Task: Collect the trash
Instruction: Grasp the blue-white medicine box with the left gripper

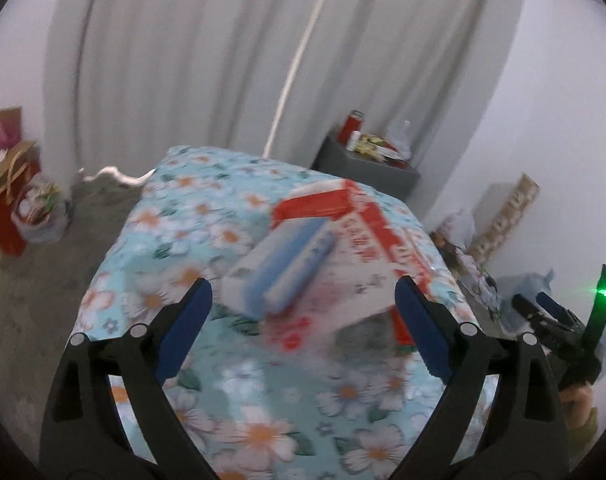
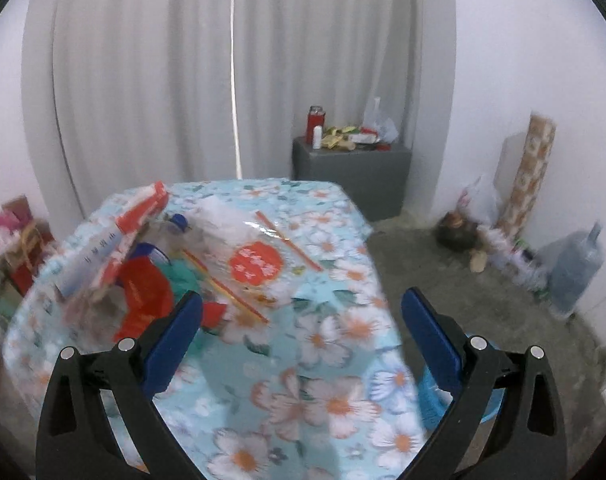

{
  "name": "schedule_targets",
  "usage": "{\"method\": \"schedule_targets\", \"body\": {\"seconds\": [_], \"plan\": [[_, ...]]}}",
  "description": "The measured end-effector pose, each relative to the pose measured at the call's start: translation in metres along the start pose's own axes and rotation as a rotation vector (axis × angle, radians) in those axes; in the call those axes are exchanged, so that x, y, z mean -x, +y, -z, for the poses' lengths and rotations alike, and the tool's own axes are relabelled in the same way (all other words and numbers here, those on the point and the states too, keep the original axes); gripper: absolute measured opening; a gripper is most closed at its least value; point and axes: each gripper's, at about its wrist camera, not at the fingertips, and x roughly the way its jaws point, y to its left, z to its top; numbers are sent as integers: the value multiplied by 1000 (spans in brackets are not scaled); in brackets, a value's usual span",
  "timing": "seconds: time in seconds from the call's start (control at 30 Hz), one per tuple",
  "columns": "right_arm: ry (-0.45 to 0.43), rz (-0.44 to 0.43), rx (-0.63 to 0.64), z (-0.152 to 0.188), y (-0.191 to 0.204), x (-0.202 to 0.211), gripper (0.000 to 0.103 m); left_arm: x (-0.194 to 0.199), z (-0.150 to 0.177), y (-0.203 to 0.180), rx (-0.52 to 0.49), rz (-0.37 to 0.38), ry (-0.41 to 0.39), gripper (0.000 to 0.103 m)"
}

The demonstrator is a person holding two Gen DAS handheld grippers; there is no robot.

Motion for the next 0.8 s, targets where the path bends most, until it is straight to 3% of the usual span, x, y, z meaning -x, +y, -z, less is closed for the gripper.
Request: {"method": "schedule_targets", "body": {"seconds": [0.13,0.37,0.43,0.63,0.8], "plan": [[55,-122,-139,-3,-9,-16,97,-2,-1,11,21,3,-16,88],[201,-254,-307,7,-20,-58,91,-14,10,6,-126,13,-36,88],[228,-272,-344,9,-22,-67,88,-23,13,0,-176,-6,-31,83],[264,-279,-390,6,-23,-86,86,-77,20,-24,-439,-173,49,73],[280,-273,-399,6,-21,-92,86,-112,25,-22,-510,-200,152,64]]}}
